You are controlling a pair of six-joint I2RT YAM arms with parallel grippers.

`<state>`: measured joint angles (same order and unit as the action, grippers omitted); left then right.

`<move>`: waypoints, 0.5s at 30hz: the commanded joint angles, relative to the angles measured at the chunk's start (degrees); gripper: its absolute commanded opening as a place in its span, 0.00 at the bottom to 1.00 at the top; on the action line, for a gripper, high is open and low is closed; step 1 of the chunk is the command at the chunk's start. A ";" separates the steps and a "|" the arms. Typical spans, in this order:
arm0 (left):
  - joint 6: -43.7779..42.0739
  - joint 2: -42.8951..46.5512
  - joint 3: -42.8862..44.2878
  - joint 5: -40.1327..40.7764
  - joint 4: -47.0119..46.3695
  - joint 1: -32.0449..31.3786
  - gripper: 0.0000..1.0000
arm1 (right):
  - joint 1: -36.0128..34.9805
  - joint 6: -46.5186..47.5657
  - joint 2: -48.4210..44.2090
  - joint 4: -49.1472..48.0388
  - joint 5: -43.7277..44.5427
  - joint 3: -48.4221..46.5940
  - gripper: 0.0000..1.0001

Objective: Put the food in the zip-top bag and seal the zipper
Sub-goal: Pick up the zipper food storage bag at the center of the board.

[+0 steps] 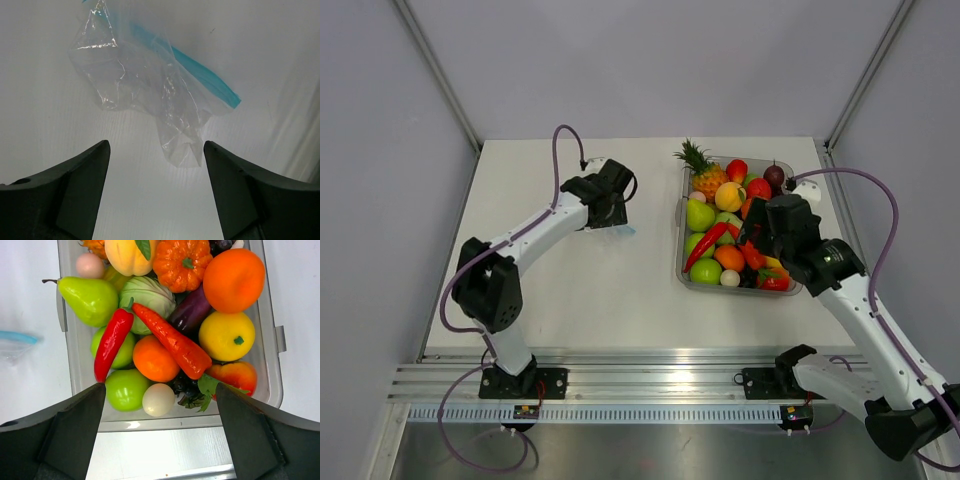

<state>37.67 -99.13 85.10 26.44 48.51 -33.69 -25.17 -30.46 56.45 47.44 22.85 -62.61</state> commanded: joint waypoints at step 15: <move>-0.31 -4.76 -0.63 -4.98 -12.91 0.91 0.00 | 0.03 -0.22 -3.45 0.55 -5.44 0.73 0.99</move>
<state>38.52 -105.84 84.75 24.91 40.40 -33.30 -25.17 -30.48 54.19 47.97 18.83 -62.02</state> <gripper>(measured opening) 0.036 0.993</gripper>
